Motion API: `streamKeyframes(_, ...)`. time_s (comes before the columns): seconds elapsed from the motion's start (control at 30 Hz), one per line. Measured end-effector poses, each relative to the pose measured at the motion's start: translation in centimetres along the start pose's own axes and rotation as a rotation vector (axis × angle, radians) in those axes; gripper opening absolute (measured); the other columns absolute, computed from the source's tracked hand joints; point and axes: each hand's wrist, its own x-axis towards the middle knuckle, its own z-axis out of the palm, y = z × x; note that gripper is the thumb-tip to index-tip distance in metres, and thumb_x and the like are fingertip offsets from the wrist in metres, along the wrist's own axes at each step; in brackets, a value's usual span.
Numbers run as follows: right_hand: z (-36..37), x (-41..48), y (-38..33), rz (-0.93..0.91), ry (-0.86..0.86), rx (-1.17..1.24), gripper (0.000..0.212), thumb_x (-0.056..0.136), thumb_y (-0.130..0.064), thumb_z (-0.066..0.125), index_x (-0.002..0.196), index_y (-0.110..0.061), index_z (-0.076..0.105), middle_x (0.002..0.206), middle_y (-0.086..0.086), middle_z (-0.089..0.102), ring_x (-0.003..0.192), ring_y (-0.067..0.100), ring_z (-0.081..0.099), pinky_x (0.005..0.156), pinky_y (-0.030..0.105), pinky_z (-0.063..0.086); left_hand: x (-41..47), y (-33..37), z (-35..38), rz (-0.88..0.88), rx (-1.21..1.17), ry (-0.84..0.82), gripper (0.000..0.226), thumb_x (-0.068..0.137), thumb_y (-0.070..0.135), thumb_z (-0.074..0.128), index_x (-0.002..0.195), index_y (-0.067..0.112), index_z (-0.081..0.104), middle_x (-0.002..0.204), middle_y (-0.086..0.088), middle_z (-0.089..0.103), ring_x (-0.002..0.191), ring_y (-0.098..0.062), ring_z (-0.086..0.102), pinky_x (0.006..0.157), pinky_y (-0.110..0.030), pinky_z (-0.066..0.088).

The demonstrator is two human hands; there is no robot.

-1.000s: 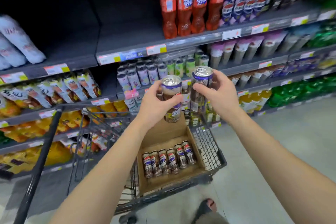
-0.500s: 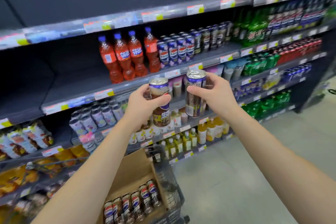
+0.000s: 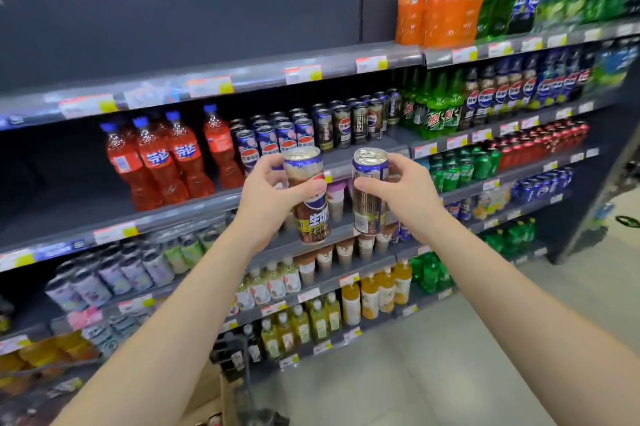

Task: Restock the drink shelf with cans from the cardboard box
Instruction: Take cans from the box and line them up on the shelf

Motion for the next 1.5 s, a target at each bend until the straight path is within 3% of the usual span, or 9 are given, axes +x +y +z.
streamKeyframes(0.1, -1.6, 3.3, 1.3, 0.003, 0.008, 0.011, 0.049, 0.081, -0.033, 0.083, 0.126, -0.026, 0.064, 0.111, -0.016, 0.068, 0.095, -0.003, 0.064, 0.067, 0.011, 0.048, 2.4, -0.3, 2.4, 0.003, 0.021, -0.007, 0.072, 0.071, 0.029, 0.096, 0.132, 0.028, 0.057, 0.117, 0.001, 0.075, 0.098, -0.013, 0.076, 0.075, -0.033, 0.061)
streamKeyframes(0.27, -3.8, 10.4, 4.0, 0.000, 0.010, 0.008, 0.051, 0.082, -0.032, 0.083, 0.128, -0.025, 0.063, 0.113, -0.013, 0.068, 0.100, 0.005, 0.064, 0.076, 0.023, 0.053, 8.6, -2.1, 5.6, 0.008, 0.034, 0.015, 0.074, 0.069, 0.032, 0.096, 0.132, 0.031, 0.057, 0.117, 0.000, 0.075, 0.101, -0.016, 0.075, 0.087, -0.043, 0.062)
streamKeyframes(0.43, -5.6, 19.3, 7.9, 0.015, 0.042, -0.018, 0.052, 0.079, -0.034, 0.085, 0.126, -0.026, 0.064, 0.114, -0.011, 0.070, 0.103, 0.009, 0.067, 0.088, 0.037, 0.057, 16.4, -4.2, 8.4, 0.016, 0.031, 0.008, 0.070, 0.071, 0.033, 0.095, 0.131, 0.034, 0.059, 0.114, 0.003, 0.076, 0.102, -0.015, 0.075, 0.086, -0.041, 0.062)
streamKeyframes(0.57, -7.2, 25.7, 10.2, 0.028, 0.047, -0.069, 0.045, 0.080, -0.031, 0.086, 0.118, -0.030, 0.061, 0.109, -0.012, 0.070, 0.098, 0.007, 0.066, 0.082, 0.031, 0.055, 22.8, -6.0, 10.8, -0.010, 0.031, 0.003, 0.069, 0.070, 0.031, 0.097, 0.129, 0.033, 0.061, 0.113, 0.001, 0.076, 0.099, -0.014, 0.075, 0.090, -0.045, 0.062)
streamKeyframes(0.73, -9.0, 32.6, 13.8, 0.030, 0.111, -0.130, 0.056, 0.078, -0.033, 0.086, 0.128, -0.025, 0.062, 0.108, -0.017, 0.065, 0.100, 0.004, 0.062, 0.091, 0.033, 0.051, 28.7, -7.4, 13.8, -0.023, 0.049, 0.006, 0.067, 0.071, 0.033, 0.095, 0.129, 0.033, 0.062, 0.111, 0.002, 0.077, 0.099, -0.011, 0.075, 0.088, -0.038, 0.061)
streamKeyframes(0.93, -11.0, 40.3, 18.2, 0.030, 0.097, -0.123, 0.061, 0.071, -0.041, 0.089, 0.126, -0.025, 0.065, 0.114, -0.011, 0.070, 0.105, 0.009, 0.065, 0.096, 0.041, 0.055, 33.3, -9.2, 17.5, -0.024, 0.124, 0.019, 0.069, 0.066, 0.034, 0.097, 0.125, 0.036, 0.063, 0.109, 0.007, 0.077, 0.102, -0.012, 0.074, 0.095, -0.045, 0.059)
streamKeyframes(1.1, -11.5, 46.1, 21.6, 0.036, 0.043, -0.129, 0.091, 0.057, -0.059, 0.085, 0.135, -0.021, 0.059, 0.120, -0.005, 0.069, 0.108, 0.013, 0.066, 0.099, 0.044, 0.054, 35.6, -9.8, 20.9, -0.043, 0.156, 0.125, 0.079, 0.058, 0.049, 0.096, 0.127, 0.044, 0.059, 0.120, 0.008, 0.072, 0.107, -0.011, 0.071, 0.096, -0.041, 0.059)
streamKeyframes(1.37, -11.2, 51.3, 25.8, -0.016, -0.082, -0.161, 0.062, 0.074, -0.034, 0.088, 0.128, -0.017, 0.064, 0.107, -0.003, 0.071, 0.100, 0.015, 0.066, 0.087, 0.026, 0.045, 37.6, -9.0, 26.3, -0.058, 0.168, 0.283, 0.067, 0.070, 0.028, 0.097, 0.126, 0.037, 0.062, 0.113, 0.010, 0.075, 0.101, -0.004, 0.072, 0.086, -0.021, 0.056)
streamKeyframes(1.5, -11.1, 52.9, 26.8, -0.039, -0.114, -0.128, 0.054, 0.078, -0.031, 0.086, 0.125, -0.013, 0.064, 0.107, 0.003, 0.073, 0.102, 0.022, 0.068, 0.085, 0.028, 0.047, 37.5, -9.3, 28.0, -0.072, 0.165, 0.353, 0.062, 0.070, 0.027, 0.097, 0.116, 0.045, 0.060, 0.113, 0.011, 0.075, 0.103, -0.004, 0.071, 0.089, -0.024, 0.056)
